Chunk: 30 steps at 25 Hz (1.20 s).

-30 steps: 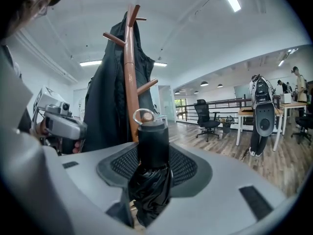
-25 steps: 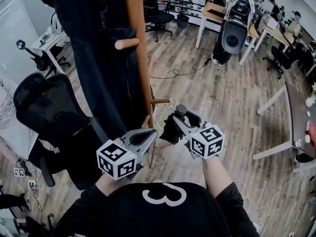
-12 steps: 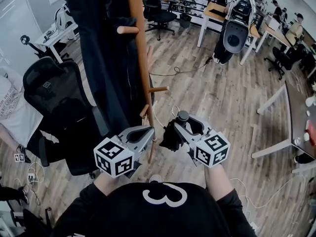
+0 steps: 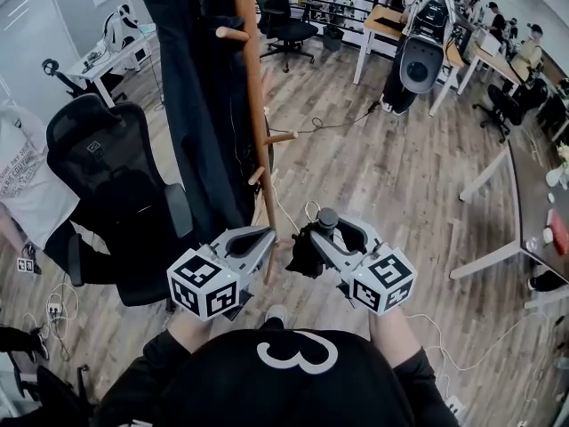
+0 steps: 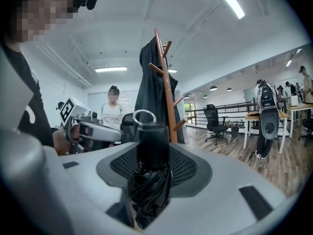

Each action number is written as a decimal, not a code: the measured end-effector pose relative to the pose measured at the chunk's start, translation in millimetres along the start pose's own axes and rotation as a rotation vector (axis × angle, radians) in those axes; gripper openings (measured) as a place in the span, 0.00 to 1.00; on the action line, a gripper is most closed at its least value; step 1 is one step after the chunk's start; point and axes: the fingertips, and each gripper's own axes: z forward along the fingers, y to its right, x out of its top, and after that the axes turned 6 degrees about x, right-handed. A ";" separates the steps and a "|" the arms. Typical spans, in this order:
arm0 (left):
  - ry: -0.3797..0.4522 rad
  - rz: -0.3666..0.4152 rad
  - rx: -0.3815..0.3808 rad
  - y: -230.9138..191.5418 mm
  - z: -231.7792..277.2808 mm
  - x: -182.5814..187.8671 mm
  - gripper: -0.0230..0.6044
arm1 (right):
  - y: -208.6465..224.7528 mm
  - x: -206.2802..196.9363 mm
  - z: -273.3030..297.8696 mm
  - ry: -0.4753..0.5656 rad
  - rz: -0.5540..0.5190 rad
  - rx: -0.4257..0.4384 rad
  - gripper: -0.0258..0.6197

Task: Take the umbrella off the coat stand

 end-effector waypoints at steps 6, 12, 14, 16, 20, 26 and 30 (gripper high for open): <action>-0.002 -0.007 0.012 26.3 -17.7 -14.3 0.06 | -27.5 -3.1 -36.4 0.015 0.010 0.016 0.35; -0.005 -0.005 0.014 56.7 -30.9 -29.3 0.06 | -50.9 -12.4 -71.3 0.026 0.011 0.029 0.35; -0.002 0.000 0.015 65.3 -33.2 -32.4 0.06 | -55.3 -15.0 -81.2 0.030 0.009 0.028 0.35; 0.001 0.007 0.018 74.0 -34.2 -35.1 0.06 | -57.9 -17.4 -91.0 0.036 0.007 0.028 0.35; 0.006 0.014 0.017 88.1 -37.6 -36.4 0.06 | -65.6 -19.1 -103.6 0.038 -0.001 0.035 0.35; 0.003 0.030 0.016 105.4 -41.3 -35.5 0.06 | -72.9 -19.0 -116.6 0.047 0.004 0.050 0.35; 0.000 0.046 0.017 111.4 -43.7 -35.5 0.06 | -75.3 -16.4 -122.0 0.064 -0.003 0.049 0.35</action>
